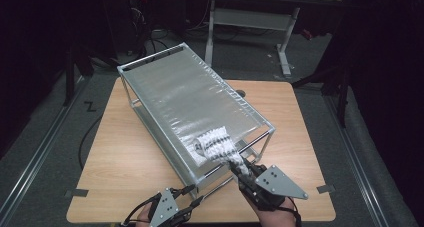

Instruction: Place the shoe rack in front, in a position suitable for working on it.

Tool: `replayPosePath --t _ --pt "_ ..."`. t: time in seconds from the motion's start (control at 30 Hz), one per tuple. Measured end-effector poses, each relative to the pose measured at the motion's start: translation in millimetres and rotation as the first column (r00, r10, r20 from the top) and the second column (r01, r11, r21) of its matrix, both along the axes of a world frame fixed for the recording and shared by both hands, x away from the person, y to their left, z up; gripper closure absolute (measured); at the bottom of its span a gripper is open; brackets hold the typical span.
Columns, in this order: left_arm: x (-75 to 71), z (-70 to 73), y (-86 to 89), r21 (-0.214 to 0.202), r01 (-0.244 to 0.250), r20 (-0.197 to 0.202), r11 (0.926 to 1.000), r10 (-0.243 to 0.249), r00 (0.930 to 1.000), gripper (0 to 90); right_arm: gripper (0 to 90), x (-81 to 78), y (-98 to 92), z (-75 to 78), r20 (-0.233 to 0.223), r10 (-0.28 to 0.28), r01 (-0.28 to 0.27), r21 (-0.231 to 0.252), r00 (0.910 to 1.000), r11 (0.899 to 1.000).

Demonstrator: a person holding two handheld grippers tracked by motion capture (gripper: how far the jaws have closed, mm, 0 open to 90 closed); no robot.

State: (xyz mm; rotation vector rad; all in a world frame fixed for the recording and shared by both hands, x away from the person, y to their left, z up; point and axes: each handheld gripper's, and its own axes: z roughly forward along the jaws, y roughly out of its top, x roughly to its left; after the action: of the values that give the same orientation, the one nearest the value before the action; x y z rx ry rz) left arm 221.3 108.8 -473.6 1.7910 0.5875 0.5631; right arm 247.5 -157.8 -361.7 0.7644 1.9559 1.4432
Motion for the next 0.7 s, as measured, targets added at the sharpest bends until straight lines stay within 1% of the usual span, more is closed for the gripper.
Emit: replayPosePath --t 0.07,0.13,0.17,0.2,0.23,0.3,0.37,0.4,0.43,0.53,0.6,0.63,0.67,0.7 --pt "2.1 -0.8 -0.3 0.001 0.000 -0.004 1.0000 0.000 1.0000 60.5 73.0 -2.1 0.4 -1.2 0.000 0.006 -0.006 -0.005 1.0000 1.000" --pt "3.9 -1.1 -0.1 -0.003 0.000 -0.001 1.0000 0.000 1.0000 66.9 73.5 -8.9 2.6 -4.0 -0.001 0.021 -0.021 -0.024 0.9998 0.999" --pt "4.9 -1.3 0.0 -0.007 0.009 -0.005 0.9999 -0.009 0.9999 69.1 73.7 -11.7 4.0 -4.8 -0.001 0.033 -0.033 -0.031 0.9995 0.999" --pt "5.5 -1.7 -0.7 -0.012 0.023 -0.012 0.9997 -0.024 0.9996 74.6 74.0 -17.4 8.3 -6.6 -0.008 0.057 -0.057 -0.047 0.9984 0.997" --pt "5.5 -1.7 -0.7 -0.012 0.023 -0.012 0.9997 -0.024 0.9996 77.9 74.0 -17.4 8.3 -6.6 -0.008 0.057 -0.057 -0.047 0.9984 0.997" --pt "4.7 -1.4 -2.5 -0.001 0.022 -0.007 0.9998 -0.022 0.9997 79.4 74.0 -24.0 15.2 -9.5 -0.008 0.086 -0.086 -0.077 0.9963 0.993" --pt "6.1 -1.4 -2.2 -0.008 0.029 -0.015 0.9995 -0.030 0.9994 79.9 74.2 -28.5 22.3 -12.5 -0.011 0.099 -0.100 -0.097 0.9950 0.990" --pt "6.6 -1.5 -1.9 -0.011 0.032 -0.017 0.9994 -0.032 0.9993 80.0 74.2 -29.7 25.6 -14.3 -0.012 0.098 -0.099 -0.109 0.9951 0.989" --pt "6.9 -1.7 -1.8 -0.011 0.034 -0.016 0.9994 -0.034 0.9993 80.1 74.3 -28.9 27.1 -15.7 -0.010 0.073 -0.074 -0.116 0.9973 0.990" --pt "7.4 -1.4 -1.8 -0.006 0.037 -0.015 0.9993 -0.037 0.9992 80.0 74.3 -26.8 25.0 -15.5 -0.012 0.060 -0.061 -0.118 0.9982 0.991" --pt "7.6 -1.5 -1.6 -0.008 0.039 -0.015 0.9992 -0.039 0.9991 80.0 74.3 -23.7 20.3 -14.5 -0.009 0.028 -0.029 -0.123 0.9996 0.992" --pt "7.7 -1.5 -1.5 -0.009 0.040 -0.015 0.9992 -0.040 0.9991 80.0 74.3 -18.8 13.6 -13.7 -0.018 0.002 -0.004 -0.115 0.9998 0.993" --pt "7.6 -1.5 -1.6 -0.008 0.040 -0.015 0.9992 -0.040 0.9991 80.0 74.3 -18.8 13.6 -13.7 -0.018 0.002 -0.004 -0.115 0.9998 0.993" --pt "7.4 -1.5 -1.7 -0.007 0.039 -0.015 0.9992 -0.039 0.9991 80.0 74.3 -16.0 10.0 -13.4 -0.019 -0.012 0.010 -0.113 0.9998 0.994"
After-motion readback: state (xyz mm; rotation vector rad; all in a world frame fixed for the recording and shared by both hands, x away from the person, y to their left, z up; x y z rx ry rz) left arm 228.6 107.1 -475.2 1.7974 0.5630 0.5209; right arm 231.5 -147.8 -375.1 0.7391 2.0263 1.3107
